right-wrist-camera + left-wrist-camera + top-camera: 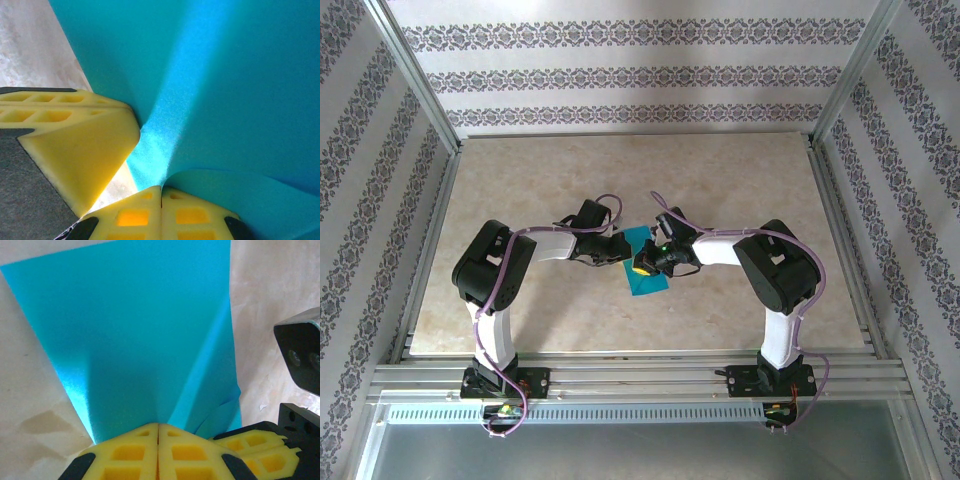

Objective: Fold a paper plane with a square sheet of paper (pick it up from the middle)
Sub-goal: Fold the triangle a second time at the center of the table.

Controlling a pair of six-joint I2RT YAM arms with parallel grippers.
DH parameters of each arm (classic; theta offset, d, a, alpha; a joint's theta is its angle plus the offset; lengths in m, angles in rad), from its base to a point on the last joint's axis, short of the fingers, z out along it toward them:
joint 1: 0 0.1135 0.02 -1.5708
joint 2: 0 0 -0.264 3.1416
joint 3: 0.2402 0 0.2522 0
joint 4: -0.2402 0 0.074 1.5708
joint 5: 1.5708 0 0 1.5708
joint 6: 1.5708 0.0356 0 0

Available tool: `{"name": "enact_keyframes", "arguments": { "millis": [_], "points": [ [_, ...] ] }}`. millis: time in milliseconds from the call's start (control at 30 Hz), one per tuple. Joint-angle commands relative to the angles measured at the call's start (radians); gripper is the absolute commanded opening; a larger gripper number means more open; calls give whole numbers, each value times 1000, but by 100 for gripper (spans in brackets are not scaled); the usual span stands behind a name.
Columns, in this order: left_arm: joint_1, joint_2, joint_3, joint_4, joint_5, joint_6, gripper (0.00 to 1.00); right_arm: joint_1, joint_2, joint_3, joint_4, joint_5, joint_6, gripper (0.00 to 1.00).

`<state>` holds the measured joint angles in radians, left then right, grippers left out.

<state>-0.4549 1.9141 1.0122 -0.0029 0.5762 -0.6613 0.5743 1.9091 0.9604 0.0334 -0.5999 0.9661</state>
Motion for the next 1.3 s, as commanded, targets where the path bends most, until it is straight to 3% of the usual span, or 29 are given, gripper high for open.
{"name": "enact_keyframes", "arguments": {
  "millis": [0,300,600,900,1000,1267],
  "points": [
    [12,25,-21,-63,-16,8,8,11,26,17,-37,29,-16,6],
    [27,-26,15,-119,-42,-16,9,12,24,14,-79,51,-25,13],
    [98,-182,4,-234,-223,-60,10,13,34,27,-80,43,-34,23],
    [108,-252,-48,-212,-176,-76,11,12,27,14,-88,57,-34,44],
    [108,-264,-67,-183,-132,-88,11,13,28,14,-93,60,-35,42],
    [71,-272,-99,-127,-49,-120,10,12,32,8,-123,78,-41,21]
  ]
}}
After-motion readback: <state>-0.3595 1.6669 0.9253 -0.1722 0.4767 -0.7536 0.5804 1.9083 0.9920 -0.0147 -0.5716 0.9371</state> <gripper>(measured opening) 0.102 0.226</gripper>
